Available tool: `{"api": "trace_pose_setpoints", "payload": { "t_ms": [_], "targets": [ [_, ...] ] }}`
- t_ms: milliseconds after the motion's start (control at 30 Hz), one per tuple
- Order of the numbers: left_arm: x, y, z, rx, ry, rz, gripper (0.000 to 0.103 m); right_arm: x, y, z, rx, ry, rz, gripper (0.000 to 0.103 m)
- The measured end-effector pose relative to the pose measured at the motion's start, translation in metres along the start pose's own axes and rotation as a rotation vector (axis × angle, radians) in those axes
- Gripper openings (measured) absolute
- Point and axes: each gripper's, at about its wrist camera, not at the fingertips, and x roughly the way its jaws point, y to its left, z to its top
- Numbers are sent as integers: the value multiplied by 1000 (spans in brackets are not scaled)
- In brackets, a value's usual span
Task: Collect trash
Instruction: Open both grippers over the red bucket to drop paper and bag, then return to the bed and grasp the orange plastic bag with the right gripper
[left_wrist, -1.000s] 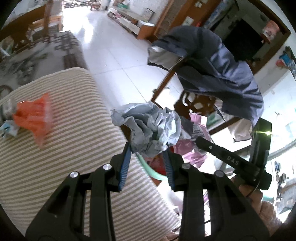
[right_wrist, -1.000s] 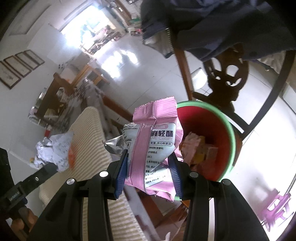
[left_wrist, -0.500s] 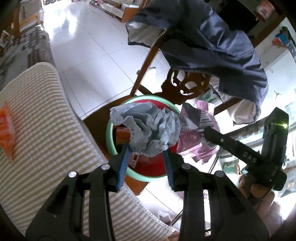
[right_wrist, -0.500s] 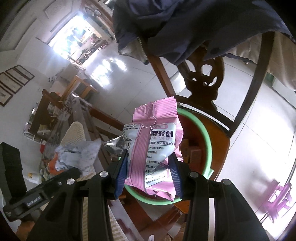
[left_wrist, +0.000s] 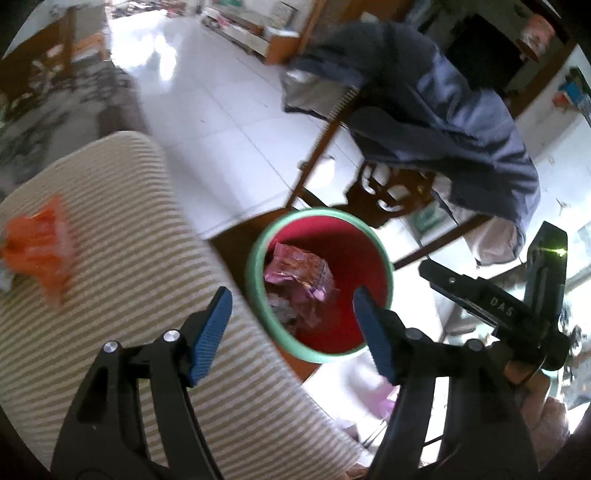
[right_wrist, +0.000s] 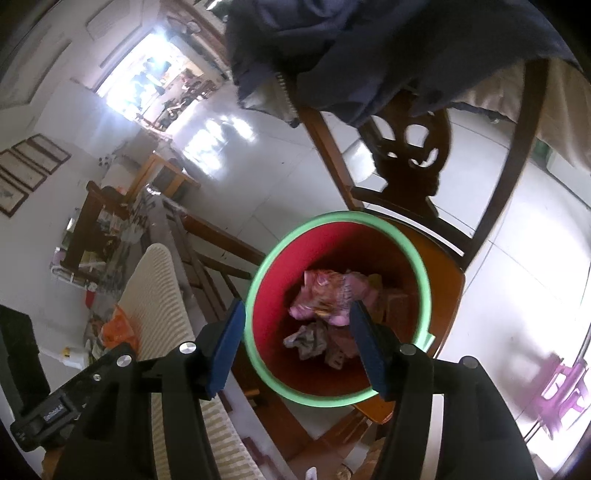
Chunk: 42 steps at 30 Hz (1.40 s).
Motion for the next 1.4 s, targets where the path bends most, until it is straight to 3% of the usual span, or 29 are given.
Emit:
{"api": "trace_pose_setpoints", "payload": {
  "t_ms": [267,367,467,567,667,767,967,1200,1300,1333,1400],
  "targets": [
    [-51,96,-32,-226,-85,125,66,32,75,-16,-169,64,31,58],
    [-73,135,-48,-308,-115,161,66,51,118,-29,-274,104,53,65],
    [-90,169,-64,-372,-128,194,66,76,178,-43,-433,152,70,67],
    [-107,202,-81,-448,-139,217,66,102,246,-62,-662,171,79,78],
    [-123,225,-93,-482,-149,227,66,131,306,-80,-887,149,65,78],
    [-138,238,-104,-499,-167,235,66,165,349,-89,-1005,187,53,79],
    [-156,268,-127,-547,-170,243,66,227,387,-101,-1164,291,-20,81],
    [-163,292,-143,-593,-172,223,66,240,396,-99,-1207,354,-65,76],
    [-161,293,-140,-586,-169,197,66,250,392,-107,-1237,457,-93,76],
    [-160,292,-138,-578,-168,190,66,250,390,-110,-1255,438,-118,71],
    [-155,287,-133,-556,-162,173,66,249,386,-110,-1249,401,-129,46]
  ]
}}
